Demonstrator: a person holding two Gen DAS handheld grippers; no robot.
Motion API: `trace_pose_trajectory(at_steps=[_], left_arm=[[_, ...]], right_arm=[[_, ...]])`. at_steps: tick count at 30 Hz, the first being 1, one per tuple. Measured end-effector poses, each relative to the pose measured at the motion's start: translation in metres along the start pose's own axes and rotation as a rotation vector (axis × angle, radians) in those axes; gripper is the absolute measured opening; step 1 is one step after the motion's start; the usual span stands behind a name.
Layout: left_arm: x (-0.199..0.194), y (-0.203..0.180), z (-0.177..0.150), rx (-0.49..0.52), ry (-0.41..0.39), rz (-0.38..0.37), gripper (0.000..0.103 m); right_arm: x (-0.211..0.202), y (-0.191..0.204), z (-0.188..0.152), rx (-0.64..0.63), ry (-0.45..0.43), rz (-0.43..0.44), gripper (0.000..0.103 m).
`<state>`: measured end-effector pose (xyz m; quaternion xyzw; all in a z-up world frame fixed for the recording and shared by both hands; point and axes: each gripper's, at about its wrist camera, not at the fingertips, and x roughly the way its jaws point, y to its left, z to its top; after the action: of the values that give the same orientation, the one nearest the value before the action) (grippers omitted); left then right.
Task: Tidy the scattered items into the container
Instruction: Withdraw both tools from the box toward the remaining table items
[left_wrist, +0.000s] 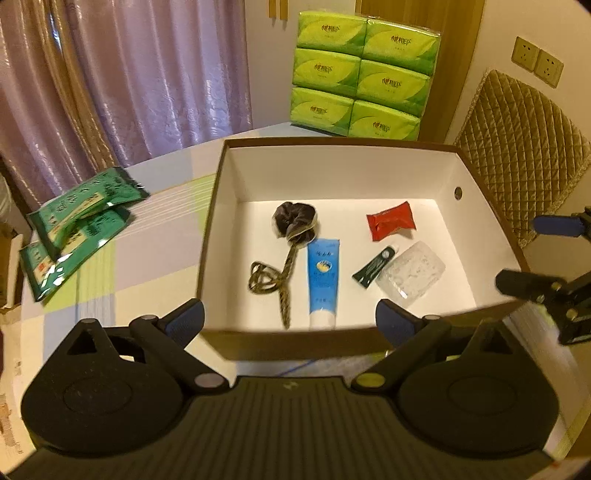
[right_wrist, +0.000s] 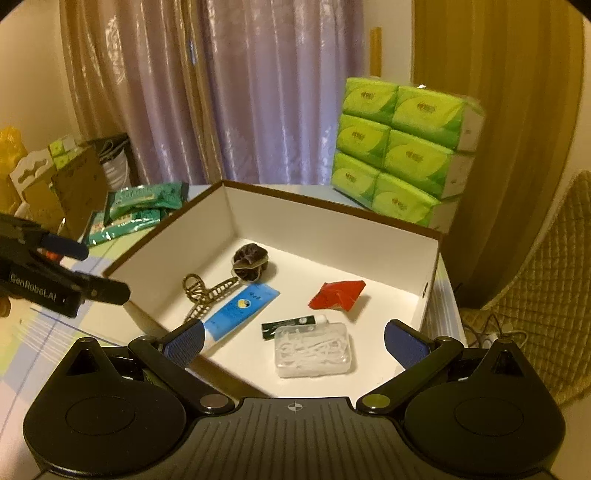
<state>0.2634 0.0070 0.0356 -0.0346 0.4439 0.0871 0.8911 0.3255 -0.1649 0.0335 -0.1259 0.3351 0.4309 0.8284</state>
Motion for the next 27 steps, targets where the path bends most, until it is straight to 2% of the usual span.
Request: trace_pose_trajectory(at_steps=[11, 19, 27], left_arm=[[-0.048, 0.013, -0.056, -0.057, -0.028, -0.013, 0.098], [-0.069, 0.019, -0.091, -0.085, -0.026, -0.017, 0.098], [-0.075, 0.024, -0.120, -0.095, 0.000, -0.026, 0.098]], right_arm=[[-0.042, 0.038, -0.032, 0.040, -0.041, 0.020, 0.101], [-0.055, 0.056, -0.057, 0.058, -0.019, 0.011, 0.101], [-0.057, 0.064, -0.087, 0.072, 0.027, 0.006, 0.101]])
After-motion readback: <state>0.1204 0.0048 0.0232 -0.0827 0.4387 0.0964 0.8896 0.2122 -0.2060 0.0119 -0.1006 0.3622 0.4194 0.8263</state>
